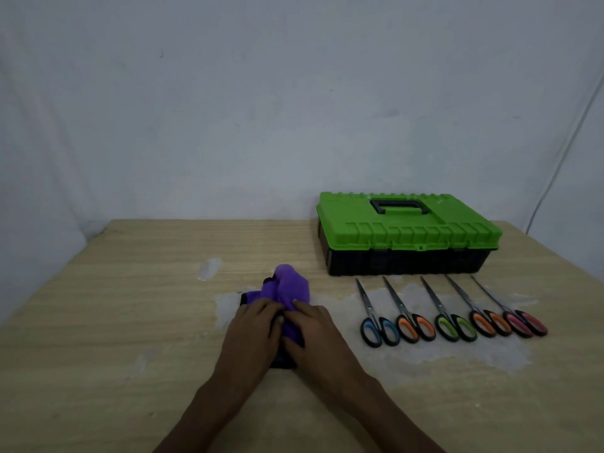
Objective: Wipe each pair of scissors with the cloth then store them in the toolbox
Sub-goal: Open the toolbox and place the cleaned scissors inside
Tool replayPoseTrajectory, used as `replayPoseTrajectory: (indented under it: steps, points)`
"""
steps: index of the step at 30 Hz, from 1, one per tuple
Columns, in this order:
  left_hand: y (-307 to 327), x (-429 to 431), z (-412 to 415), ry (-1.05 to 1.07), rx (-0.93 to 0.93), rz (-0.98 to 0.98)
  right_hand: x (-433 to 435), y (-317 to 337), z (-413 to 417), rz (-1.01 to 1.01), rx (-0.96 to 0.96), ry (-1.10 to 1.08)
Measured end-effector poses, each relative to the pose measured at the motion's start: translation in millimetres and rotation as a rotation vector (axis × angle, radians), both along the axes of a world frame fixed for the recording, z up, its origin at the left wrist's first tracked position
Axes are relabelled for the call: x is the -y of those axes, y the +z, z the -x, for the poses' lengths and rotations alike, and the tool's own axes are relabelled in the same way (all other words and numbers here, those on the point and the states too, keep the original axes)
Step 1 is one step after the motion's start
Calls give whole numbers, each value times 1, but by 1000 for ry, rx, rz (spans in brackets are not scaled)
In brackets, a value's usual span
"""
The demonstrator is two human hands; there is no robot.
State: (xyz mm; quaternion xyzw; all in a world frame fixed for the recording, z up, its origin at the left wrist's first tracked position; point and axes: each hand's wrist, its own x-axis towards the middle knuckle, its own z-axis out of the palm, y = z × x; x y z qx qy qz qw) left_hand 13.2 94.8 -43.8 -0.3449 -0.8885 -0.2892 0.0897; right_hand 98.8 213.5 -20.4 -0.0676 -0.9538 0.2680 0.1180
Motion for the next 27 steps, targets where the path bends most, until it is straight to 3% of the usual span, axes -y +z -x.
replayPoseTrajectory:
  steps: [7,12,20,22,27]
  points:
    - [-3,15,-12,112,-159,-9,12,-7,-4,21,-13,28]
    - [-4,23,-20,139,-140,10,10,-4,-17,80,4,22]
    - [20,11,-34,251,-125,222,-37,21,-49,61,-88,-38]
    - [35,-7,-36,218,-154,219,-61,28,-48,34,-128,-62]
    - [63,-80,-15,-100,-204,-8,-136,57,-30,-123,-237,-105]
